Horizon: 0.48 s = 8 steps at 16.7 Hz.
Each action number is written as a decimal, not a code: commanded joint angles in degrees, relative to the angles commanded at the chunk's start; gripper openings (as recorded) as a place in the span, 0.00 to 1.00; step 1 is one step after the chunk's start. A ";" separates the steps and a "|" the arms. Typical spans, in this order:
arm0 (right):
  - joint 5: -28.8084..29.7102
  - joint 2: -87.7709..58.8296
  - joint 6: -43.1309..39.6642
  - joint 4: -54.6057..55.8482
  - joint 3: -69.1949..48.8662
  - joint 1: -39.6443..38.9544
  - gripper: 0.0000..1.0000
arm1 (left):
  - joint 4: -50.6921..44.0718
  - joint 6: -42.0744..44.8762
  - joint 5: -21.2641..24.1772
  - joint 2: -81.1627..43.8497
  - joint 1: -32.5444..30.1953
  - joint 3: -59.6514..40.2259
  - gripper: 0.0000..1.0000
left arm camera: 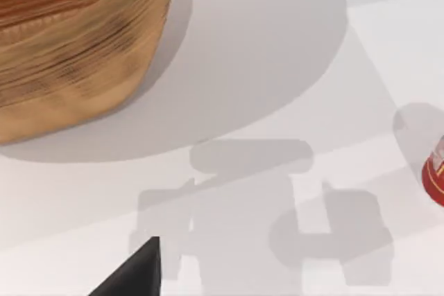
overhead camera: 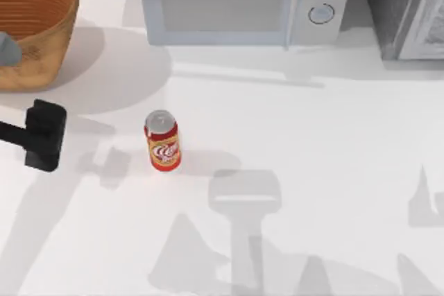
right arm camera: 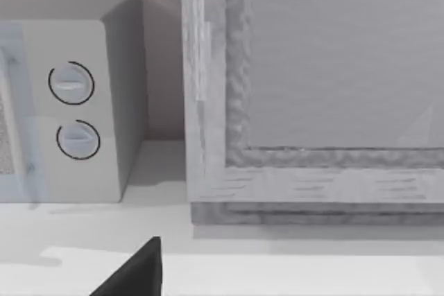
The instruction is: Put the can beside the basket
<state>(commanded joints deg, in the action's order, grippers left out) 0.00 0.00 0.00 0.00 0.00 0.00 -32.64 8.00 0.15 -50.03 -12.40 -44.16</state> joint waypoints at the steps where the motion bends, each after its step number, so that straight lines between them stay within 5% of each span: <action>1: 0.00 0.00 0.00 0.00 0.00 0.00 1.00 | -3.81 0.91 -0.04 -6.20 -1.41 -5.26 1.00; 8: 0.00 0.00 0.00 0.00 0.00 0.00 1.00 | -28.15 6.81 -0.18 -47.11 -10.55 -40.05 1.00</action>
<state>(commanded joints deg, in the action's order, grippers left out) 0.00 0.00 0.00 0.00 0.00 0.00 -60.78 14.82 -0.03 -97.14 -22.96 -84.21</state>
